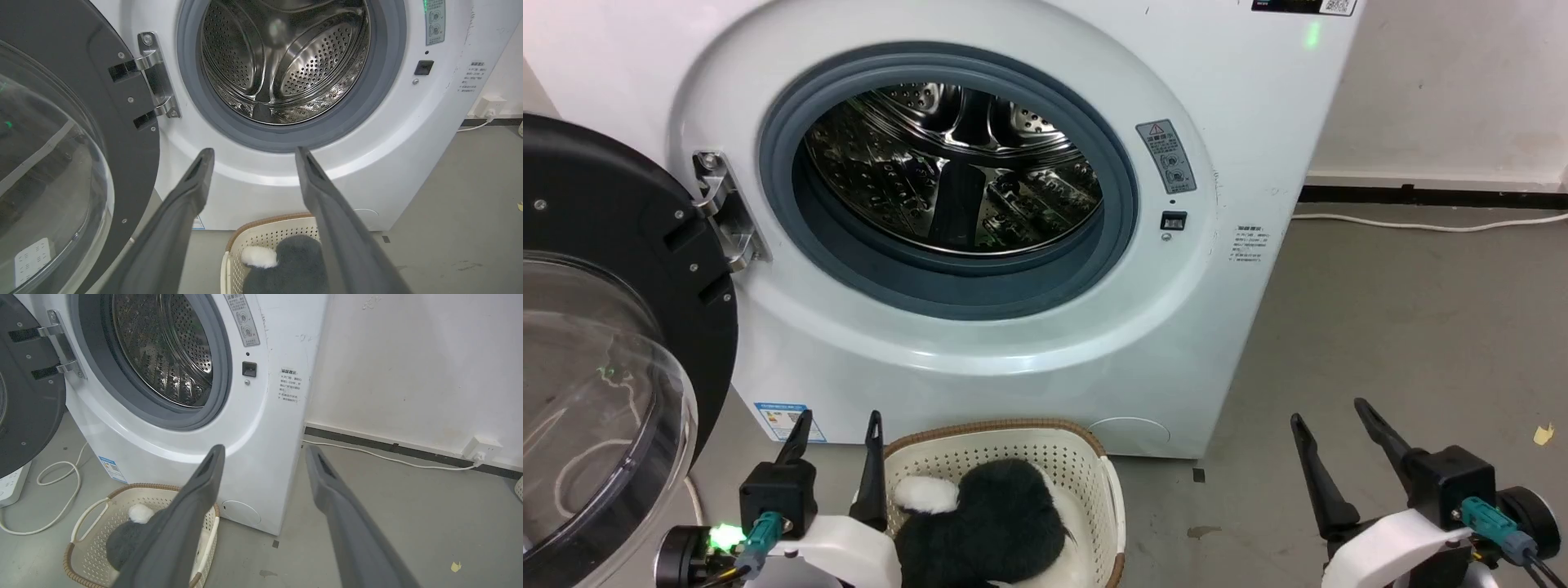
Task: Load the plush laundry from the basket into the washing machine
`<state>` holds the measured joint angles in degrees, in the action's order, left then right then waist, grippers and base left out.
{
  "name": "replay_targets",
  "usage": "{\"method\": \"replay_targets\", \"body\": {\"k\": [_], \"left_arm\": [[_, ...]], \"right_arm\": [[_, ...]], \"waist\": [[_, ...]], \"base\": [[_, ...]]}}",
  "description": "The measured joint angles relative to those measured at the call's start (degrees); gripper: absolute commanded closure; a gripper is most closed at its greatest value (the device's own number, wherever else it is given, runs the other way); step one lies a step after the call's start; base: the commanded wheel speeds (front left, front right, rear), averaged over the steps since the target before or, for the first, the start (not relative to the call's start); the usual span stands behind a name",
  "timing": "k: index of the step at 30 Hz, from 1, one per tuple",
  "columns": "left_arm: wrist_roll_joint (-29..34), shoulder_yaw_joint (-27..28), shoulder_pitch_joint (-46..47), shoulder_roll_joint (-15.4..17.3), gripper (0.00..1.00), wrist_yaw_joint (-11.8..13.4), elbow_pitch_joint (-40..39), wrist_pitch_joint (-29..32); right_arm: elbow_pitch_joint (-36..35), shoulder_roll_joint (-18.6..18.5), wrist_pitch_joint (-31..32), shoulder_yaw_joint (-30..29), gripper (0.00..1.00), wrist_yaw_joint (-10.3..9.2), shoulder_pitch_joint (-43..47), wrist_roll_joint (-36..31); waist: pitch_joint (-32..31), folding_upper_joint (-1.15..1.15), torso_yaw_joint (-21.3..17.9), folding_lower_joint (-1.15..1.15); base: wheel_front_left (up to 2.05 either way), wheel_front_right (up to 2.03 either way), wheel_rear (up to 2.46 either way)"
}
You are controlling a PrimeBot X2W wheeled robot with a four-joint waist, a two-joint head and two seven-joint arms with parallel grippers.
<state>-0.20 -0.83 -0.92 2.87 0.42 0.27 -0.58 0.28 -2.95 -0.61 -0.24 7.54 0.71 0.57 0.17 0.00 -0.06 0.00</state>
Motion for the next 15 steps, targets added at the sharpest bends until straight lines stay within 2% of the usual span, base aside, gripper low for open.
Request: {"method": "replay_targets", "body": {"k": [15], "left_arm": [[-1.9,-2.8,2.0,0.0,0.0,0.7,3.9,-2.0]], "right_arm": [[-0.8,-0.1,-1.9,0.1,0.0,0.0,0.0,1.0]], "waist": [[4.0,0.0,-0.5,0.0]], "base": [[0.0,0.0,0.0]]}}
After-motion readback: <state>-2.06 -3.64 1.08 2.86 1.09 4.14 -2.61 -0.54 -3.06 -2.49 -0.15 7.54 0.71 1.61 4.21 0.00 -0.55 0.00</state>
